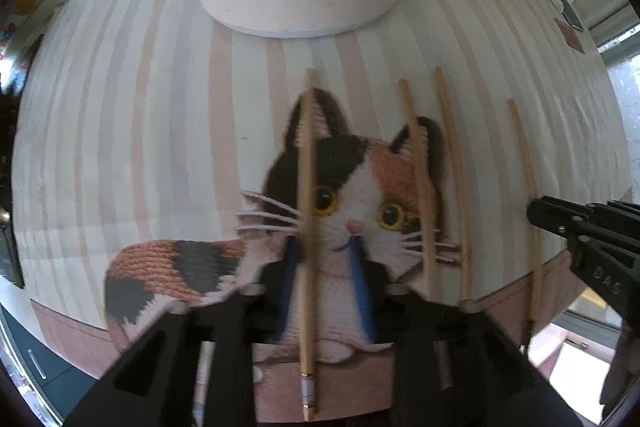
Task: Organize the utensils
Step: 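Close the left tool on a chopstick while the right tool grasps another, then lift both held chopsticks and carry them toward the cream holder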
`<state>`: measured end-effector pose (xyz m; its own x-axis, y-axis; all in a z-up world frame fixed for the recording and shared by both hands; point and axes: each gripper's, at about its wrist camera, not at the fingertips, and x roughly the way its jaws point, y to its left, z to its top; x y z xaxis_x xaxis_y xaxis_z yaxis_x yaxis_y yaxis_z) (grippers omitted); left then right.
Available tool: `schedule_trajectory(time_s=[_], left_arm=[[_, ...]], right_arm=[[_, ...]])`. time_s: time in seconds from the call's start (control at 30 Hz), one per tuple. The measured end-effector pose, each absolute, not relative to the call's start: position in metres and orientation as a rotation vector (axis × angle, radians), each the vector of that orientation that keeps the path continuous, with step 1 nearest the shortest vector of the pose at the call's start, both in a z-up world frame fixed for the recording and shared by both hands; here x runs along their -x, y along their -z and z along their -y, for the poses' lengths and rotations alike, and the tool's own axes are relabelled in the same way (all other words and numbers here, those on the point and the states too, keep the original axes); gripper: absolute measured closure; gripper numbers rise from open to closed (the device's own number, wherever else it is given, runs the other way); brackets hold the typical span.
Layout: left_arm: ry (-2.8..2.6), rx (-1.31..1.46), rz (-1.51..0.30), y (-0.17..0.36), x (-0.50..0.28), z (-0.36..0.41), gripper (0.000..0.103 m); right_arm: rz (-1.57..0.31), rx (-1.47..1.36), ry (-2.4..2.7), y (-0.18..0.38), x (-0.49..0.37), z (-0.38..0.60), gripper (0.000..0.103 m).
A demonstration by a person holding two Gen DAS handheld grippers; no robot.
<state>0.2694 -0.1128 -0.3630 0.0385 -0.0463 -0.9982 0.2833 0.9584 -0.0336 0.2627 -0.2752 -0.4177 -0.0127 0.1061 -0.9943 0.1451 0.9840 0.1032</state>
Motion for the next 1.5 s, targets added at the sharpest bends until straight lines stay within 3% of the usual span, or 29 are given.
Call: schedule_trajectory(time_s=[0.27, 1.13, 1.5], left_arm=[[0.235, -0.161, -1.46, 0.348, -0.265, 0.097, 0.099], [0.01, -0.06, -1.013, 0.201, -0.258, 0.014, 0.099], [0.013, -0.039, -0.811, 0.128, -0.264, 0.016, 0.099]], right_arm=[[-1.554, -0.263, 0.03, 0.411, -0.26, 0.286, 0.096], [-1.209, -0.132, 0.045, 0.302, -0.269, 0.266, 0.096], [-1.038, -0.047, 0.075, 0.245, -0.272, 0.251, 0.096]])
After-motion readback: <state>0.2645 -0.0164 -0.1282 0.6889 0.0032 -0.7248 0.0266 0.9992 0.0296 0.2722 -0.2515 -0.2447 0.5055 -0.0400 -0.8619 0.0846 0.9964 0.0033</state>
